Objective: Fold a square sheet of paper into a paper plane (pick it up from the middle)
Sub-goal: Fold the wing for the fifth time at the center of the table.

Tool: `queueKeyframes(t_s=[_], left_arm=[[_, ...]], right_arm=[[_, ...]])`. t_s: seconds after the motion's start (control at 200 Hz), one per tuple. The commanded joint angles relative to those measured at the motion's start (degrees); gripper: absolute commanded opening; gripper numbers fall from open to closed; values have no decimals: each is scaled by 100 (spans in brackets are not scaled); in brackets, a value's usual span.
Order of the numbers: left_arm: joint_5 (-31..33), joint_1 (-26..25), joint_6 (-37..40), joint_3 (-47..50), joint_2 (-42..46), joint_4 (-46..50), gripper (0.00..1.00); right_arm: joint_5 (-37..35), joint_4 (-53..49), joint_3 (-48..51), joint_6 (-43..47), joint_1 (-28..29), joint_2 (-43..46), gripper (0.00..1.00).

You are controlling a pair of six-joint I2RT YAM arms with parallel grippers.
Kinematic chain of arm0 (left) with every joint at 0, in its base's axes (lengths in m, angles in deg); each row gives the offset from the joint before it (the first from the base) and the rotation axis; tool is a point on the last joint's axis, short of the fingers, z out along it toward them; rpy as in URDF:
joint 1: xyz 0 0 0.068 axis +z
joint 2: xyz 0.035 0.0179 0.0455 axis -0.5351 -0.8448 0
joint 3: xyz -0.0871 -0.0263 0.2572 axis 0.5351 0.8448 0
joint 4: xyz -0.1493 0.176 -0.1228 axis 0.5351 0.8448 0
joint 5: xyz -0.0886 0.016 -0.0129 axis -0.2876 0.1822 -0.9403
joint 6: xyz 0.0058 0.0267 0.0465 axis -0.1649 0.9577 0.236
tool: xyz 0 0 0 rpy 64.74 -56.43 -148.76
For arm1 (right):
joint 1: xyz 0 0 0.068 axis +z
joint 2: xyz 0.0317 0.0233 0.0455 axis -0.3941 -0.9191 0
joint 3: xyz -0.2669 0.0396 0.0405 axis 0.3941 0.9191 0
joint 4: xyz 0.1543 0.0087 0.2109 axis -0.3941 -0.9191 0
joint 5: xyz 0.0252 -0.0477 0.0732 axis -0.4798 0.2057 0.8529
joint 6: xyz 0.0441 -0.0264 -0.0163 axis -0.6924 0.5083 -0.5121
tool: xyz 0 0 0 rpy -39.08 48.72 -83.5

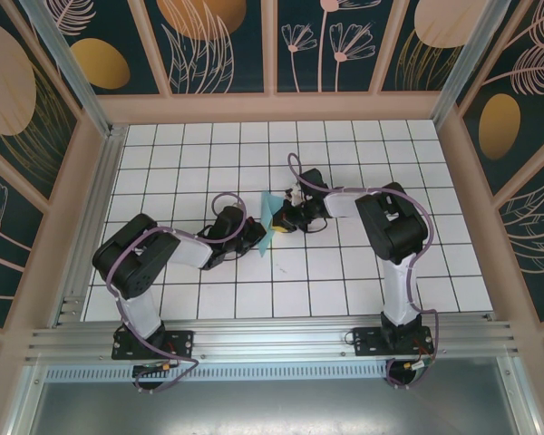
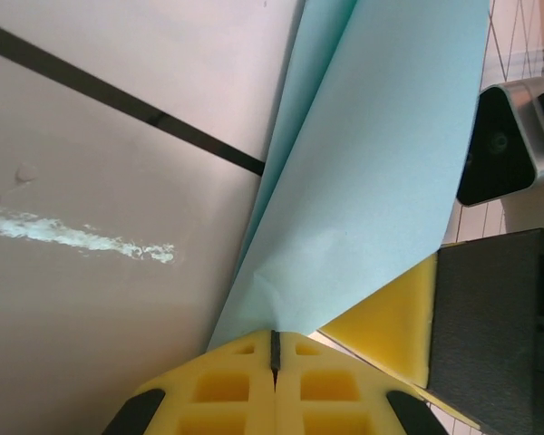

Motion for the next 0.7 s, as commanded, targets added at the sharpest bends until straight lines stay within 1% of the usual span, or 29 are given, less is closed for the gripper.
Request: queueKeyframes(t_s=[0.0, 0.13, 0.19, 0.23, 0.27, 0.35, 0.44, 0.585, 0.696], left_arm=[[-129, 43, 18, -123, -111, -136, 0], [-77, 43, 40, -160, -106, -12, 0], [-77, 43, 44, -171, -106, 7, 0], [-70, 48, 58, -189, -106, 46, 0], [-67, 43, 71, -199, -98, 68, 0], [-77, 43, 86, -211, -90, 83, 0], [-85, 49, 108, -238, -73, 123, 0], [-80, 49, 110, -235, -71, 141, 0], [-82, 42, 124, -256, -61, 167, 0]], right_arm=[[-174, 26, 188, -61, -102, 158, 1], [-222, 211, 300, -5, -106, 338, 3], [-239, 318, 373, 37, -108, 475, 6], [-272, 386, 415, 93, -109, 569, 9], [-339, 417, 463, 159, -110, 666, 15], [-359, 538, 533, 341, -108, 824, 22], [-340, 687, 528, 554, -100, 948, 28], [-464, 770, 396, 803, -102, 959, 31], [-560, 496, 104, 945, -97, 718, 32]])
